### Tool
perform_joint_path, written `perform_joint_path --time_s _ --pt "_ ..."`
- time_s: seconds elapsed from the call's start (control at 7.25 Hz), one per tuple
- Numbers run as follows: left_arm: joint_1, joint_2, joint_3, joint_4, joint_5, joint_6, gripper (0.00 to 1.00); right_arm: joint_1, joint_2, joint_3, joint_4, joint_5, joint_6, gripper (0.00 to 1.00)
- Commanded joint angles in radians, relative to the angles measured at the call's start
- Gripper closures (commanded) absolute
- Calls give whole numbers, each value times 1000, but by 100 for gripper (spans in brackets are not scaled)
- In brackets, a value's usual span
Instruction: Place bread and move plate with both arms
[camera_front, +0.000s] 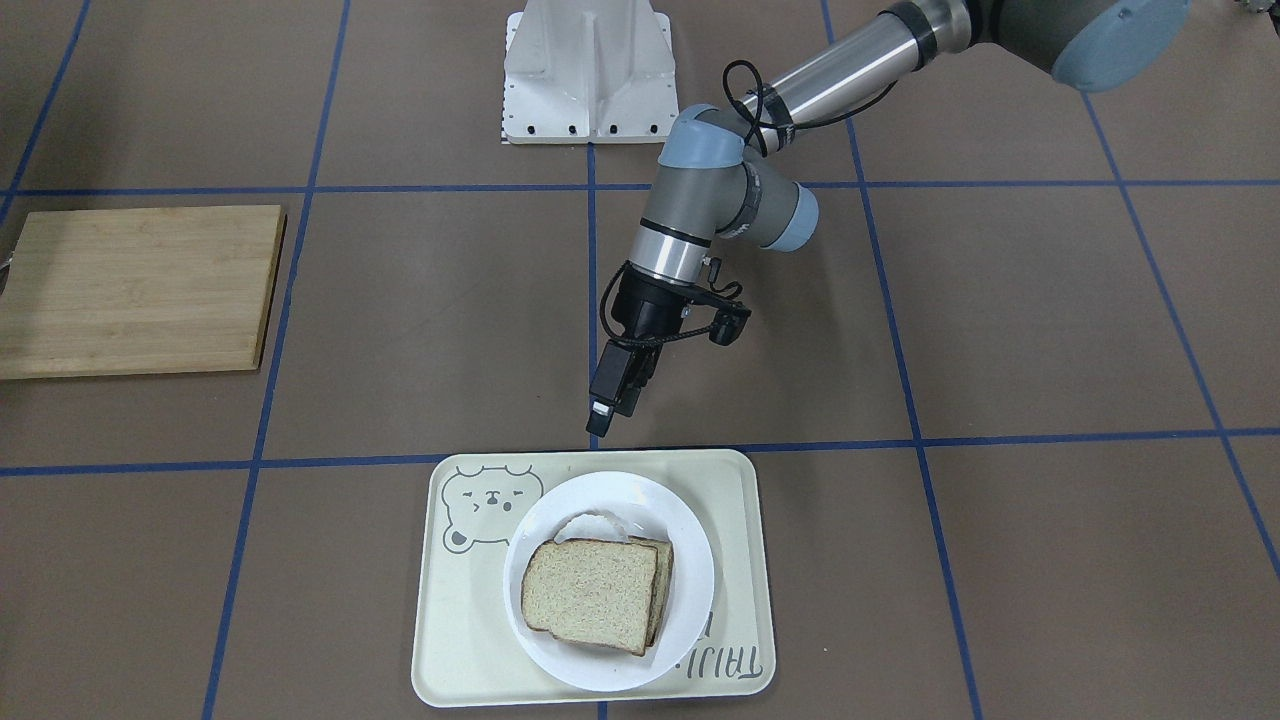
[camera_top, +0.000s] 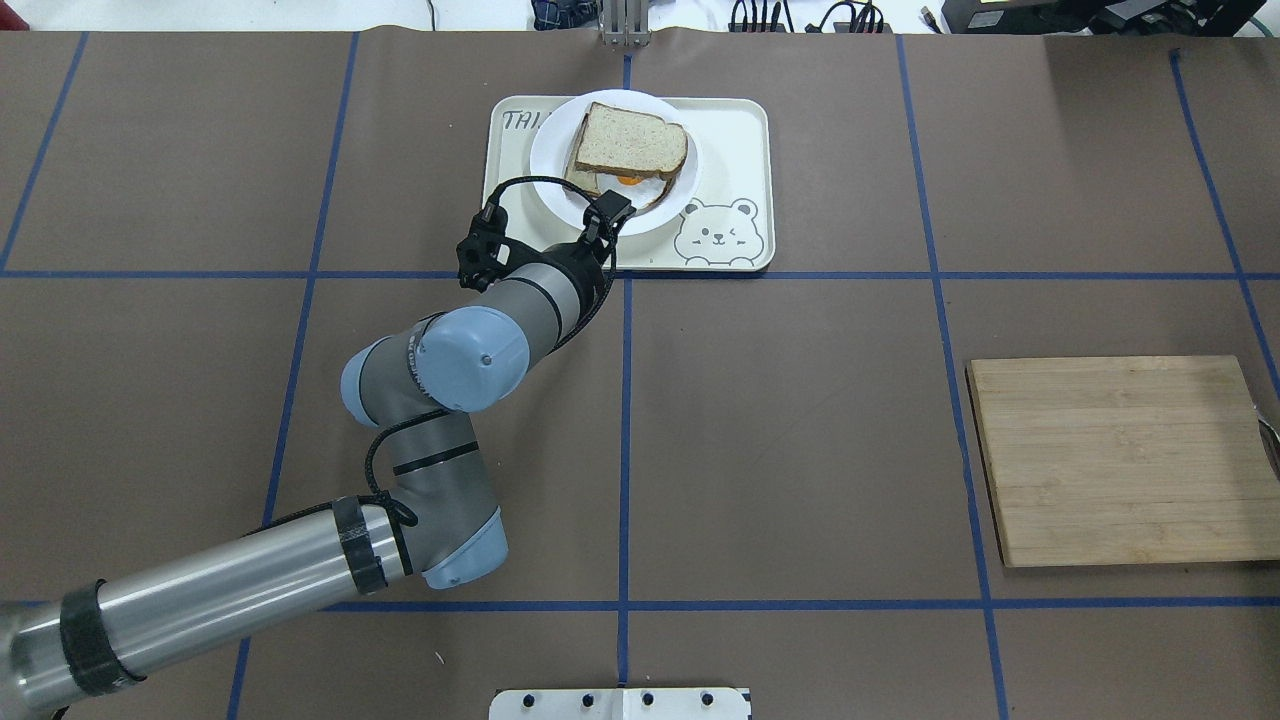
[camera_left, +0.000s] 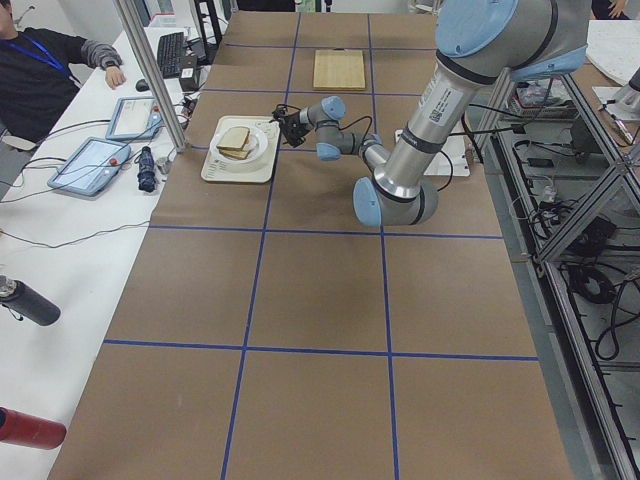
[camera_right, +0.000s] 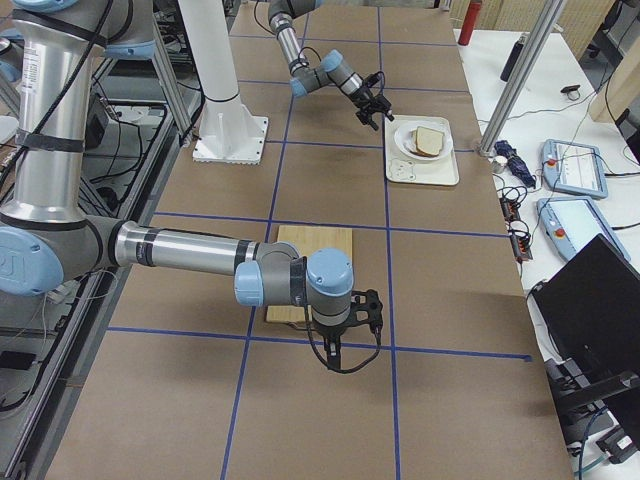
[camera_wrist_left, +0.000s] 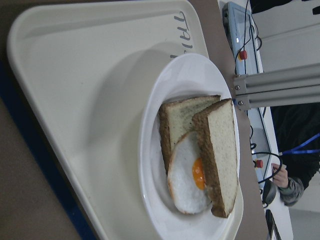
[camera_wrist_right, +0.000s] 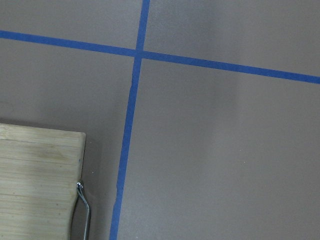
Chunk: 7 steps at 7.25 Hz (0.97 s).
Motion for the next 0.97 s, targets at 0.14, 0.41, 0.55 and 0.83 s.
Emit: perform_joint_path --time_s 0.14,0.41,0.55,0.83 --pt "4 122 -203 120 -137 514 2 0 1 -6 2 -5 -2 0" --pt "-10 286 -372 286 -287 942 2 0 -1 -6 2 2 -2 0" --pt "-45 335 -420 358 -312 1104 2 0 -1 -6 4 3 -2 0" --pt "-131 348 -501 640 -345 1368 2 0 -1 -8 5 2 -2 0"
